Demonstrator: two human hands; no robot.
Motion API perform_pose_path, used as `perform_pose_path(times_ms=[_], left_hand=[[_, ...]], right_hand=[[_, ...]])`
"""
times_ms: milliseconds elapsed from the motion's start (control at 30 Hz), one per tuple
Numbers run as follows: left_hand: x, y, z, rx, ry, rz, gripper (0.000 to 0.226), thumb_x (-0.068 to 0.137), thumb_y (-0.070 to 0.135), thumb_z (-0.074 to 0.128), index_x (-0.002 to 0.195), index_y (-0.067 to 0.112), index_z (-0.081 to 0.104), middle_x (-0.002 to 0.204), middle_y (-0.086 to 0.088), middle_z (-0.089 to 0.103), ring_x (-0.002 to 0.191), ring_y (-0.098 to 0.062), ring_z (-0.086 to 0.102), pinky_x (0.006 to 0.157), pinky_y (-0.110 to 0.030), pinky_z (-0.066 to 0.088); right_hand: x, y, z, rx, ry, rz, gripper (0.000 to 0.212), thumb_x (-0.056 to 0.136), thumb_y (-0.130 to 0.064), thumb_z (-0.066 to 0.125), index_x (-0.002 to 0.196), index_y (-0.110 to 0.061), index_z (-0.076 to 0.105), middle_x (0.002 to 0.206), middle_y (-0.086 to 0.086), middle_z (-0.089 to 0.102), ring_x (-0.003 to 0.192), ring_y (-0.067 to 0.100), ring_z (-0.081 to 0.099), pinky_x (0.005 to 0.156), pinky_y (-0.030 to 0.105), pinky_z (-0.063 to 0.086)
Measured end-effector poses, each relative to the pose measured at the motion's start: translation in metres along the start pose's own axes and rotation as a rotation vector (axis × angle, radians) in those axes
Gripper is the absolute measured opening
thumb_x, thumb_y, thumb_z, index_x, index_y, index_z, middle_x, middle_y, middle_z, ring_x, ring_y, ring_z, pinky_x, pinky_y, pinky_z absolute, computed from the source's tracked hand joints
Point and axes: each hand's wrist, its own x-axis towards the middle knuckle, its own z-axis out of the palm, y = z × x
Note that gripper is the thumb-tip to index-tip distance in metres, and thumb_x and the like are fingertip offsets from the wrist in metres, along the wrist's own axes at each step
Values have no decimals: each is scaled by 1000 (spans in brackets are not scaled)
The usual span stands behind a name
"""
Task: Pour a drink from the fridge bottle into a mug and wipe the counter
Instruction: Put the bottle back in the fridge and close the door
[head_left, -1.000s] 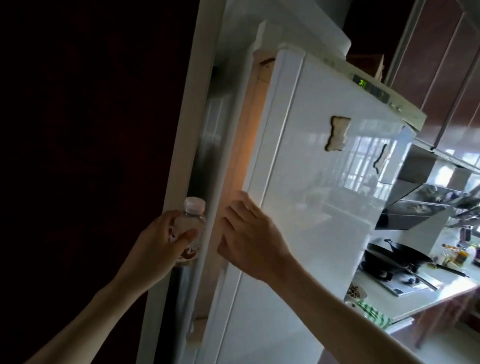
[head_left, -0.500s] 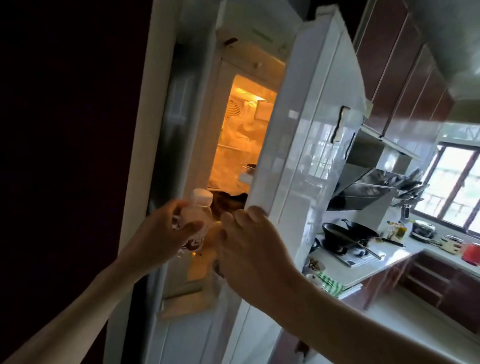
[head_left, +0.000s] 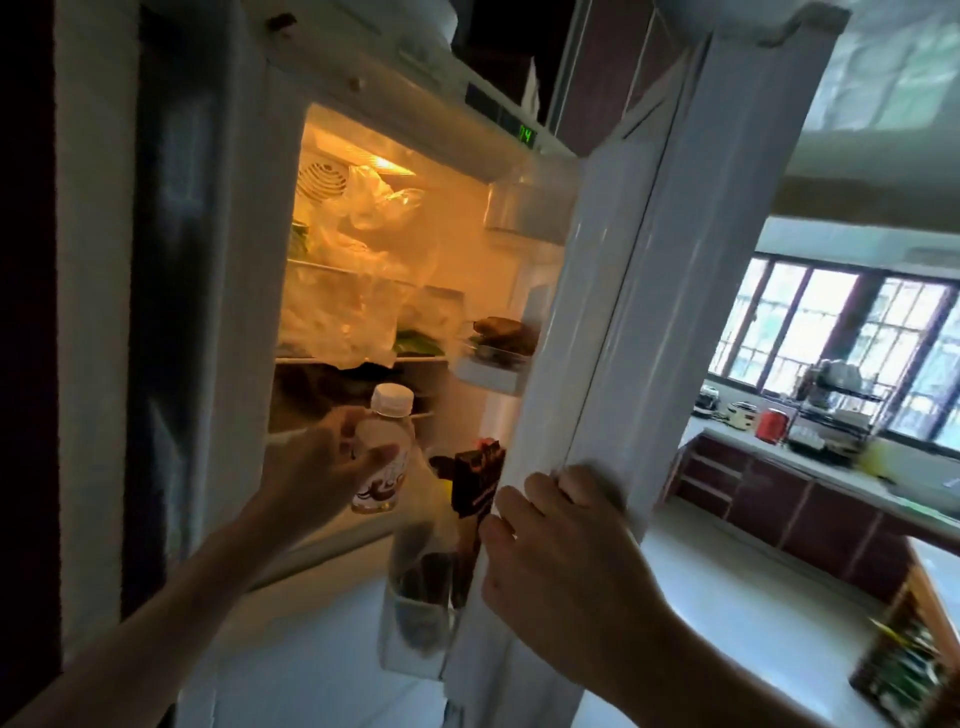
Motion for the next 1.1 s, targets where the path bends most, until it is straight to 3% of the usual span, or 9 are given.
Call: perform_pose_path(times_ms=[133, 300, 500, 600, 700, 833, 933, 1033, 1100], left_hand=[[21, 15, 36, -64, -23, 8, 48, 88, 31, 65, 128, 10, 51, 117, -17, 67, 98, -28, 67, 73, -44, 59], [48, 25, 74, -174, 57, -14, 45, 91, 14, 63, 131, 0, 46, 111, -11, 57, 94, -18, 56, 60, -16, 43], [79, 10, 128, -202, -11, -98, 46, 87, 20, 69, 126, 5, 49, 108, -8, 58, 94, -22, 58, 68, -30, 50], [95, 6, 156, -198, -71, -94, 39, 85, 19, 72, 118, 8, 52, 104, -10, 62, 87, -23, 62, 62, -26, 50], [103, 3, 180, -173, -81, -63, 33, 85, 16, 72, 112, 11, 53, 93, 0, 58, 79, -13, 60, 58, -18, 42], [96, -15, 203, -122, -137, -46, 24, 91, 17, 65, 111, 13, 54, 93, 1, 58, 79, -14, 58, 59, -18, 40], [95, -15, 214, -169, -151, -50, 14, 94, 17, 60, 91, 30, 55, 90, 3, 65, 83, -18, 66, 67, -32, 54], [94, 0, 219, -170, -180, 57, 37, 94, -1, 53, 72, 29, 56, 70, 8, 68, 66, -3, 65, 59, -15, 50], [93, 2, 222, -157, -184, 30, 34, 94, -3, 52, 79, 28, 51, 67, 5, 60, 65, -6, 63, 62, -21, 49]], right_hand=[[-22, 29, -5, 65, 173, 141, 33, 97, -36, 44, 88, -18, 70, 97, 6, 72, 93, 24, 59, 87, 45, 41], [-49, 77, -14, -64, 121, 356, 61, 87, -42, 61, 138, -9, 58, 156, 19, 39, 149, 38, 28, 114, 70, 19], [-74, 107, -11, 21, 233, 548, 69, 85, -44, 58, 145, -11, 52, 163, 18, 23, 153, 37, 15, 114, 71, 16], [-88, 133, -12, 86, 249, 788, 83, 86, -49, 57, 158, -19, 29, 168, 13, 5, 154, 37, 4, 116, 70, 14], [-101, 144, 2, 152, 172, 885, 90, 87, -49, 64, 160, -28, 17, 169, 7, -8, 151, 46, 10, 100, 70, 37], [-112, 157, 17, 109, 136, 939, 95, 83, -54, 68, 160, -34, 16, 169, 4, -12, 139, 49, 34, 72, 46, 57], [-118, 165, 26, 102, 143, 961, 92, 85, -56, 64, 160, -36, 14, 168, 1, -14, 136, 46, 38, 71, 40, 56], [-120, 167, 30, 78, 153, 959, 92, 86, -56, 63, 160, -36, 12, 168, 3, -13, 135, 44, 39, 65, 28, 45], [-120, 168, 30, 58, 150, 966, 93, 85, -57, 64, 160, -35, 13, 169, 3, -12, 133, 43, 40, 64, 24, 36]])
